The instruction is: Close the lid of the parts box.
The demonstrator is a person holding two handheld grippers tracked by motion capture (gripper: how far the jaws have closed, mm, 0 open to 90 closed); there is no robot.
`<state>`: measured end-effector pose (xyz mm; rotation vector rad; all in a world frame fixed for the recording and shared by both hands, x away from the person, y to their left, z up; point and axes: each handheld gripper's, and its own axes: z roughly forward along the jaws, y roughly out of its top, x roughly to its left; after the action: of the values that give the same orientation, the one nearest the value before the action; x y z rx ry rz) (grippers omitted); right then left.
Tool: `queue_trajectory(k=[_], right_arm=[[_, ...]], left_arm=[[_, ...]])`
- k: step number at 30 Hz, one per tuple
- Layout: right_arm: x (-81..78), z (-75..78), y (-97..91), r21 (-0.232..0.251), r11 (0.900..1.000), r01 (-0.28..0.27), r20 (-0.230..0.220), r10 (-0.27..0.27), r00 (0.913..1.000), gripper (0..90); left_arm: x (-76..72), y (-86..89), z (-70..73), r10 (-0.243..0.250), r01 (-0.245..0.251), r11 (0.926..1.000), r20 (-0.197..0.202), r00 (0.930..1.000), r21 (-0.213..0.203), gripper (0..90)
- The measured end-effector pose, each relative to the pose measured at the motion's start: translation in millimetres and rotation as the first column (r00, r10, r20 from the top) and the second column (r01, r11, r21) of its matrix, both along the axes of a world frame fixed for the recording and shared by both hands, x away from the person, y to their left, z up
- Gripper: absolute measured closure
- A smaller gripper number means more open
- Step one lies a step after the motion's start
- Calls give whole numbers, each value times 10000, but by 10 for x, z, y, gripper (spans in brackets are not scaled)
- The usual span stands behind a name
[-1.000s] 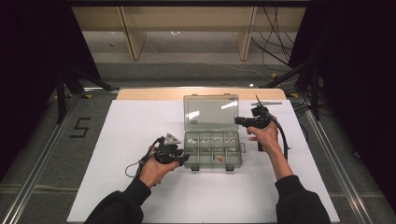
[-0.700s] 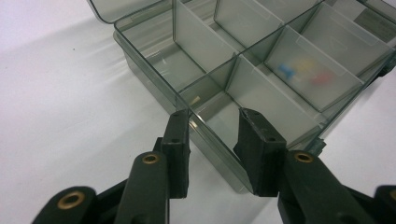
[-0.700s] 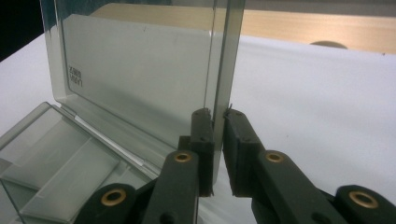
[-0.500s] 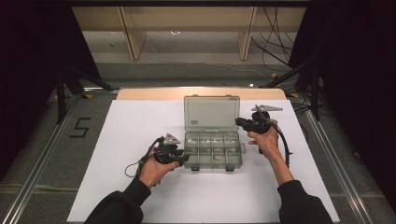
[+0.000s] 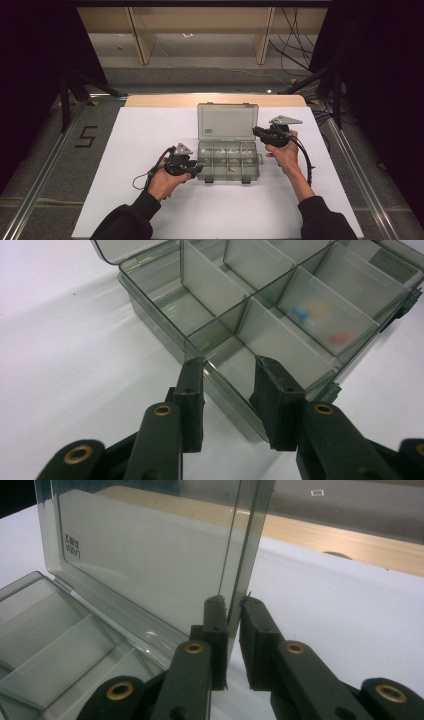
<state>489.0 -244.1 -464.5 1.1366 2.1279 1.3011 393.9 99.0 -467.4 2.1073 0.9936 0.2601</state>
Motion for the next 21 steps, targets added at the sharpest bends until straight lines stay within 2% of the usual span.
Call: queue_trajectory(k=[1,3,4,5,13,15,21], right_arm=[[0,-6,5,53,10000,-9,143,9,9999,825],[-23,3,8,-29,10000,-10,-39,9,10000,825],[-21,-6,8,3,10000,-35,44,35,10000,824],[-15,-13,6,0,10000,-7,260,7,9997,824],[-30,-15,10,-65,10000,-16,350,19,9994,824],[-28,-18,13,-59,10000,8,445,-6,9990,824],[-34,-10,8,-112,9999,13,401,-8,9992,824]], left_arm=[[0,0,1,-3,3,10000,-4,10000,4,650],[1,5,5,-16,15,10000,-118,9999,-31,651],[0,3,5,19,-20,10000,-130,9999,-58,651],[0,3,5,20,-21,10000,-126,9999,-57,652],[5,14,30,-98,97,9998,-51,9999,-173,664],[7,17,77,11,-9,9997,104,9999,-225,627],[73,29,290,-106,114,9998,466,9989,-162,539]])
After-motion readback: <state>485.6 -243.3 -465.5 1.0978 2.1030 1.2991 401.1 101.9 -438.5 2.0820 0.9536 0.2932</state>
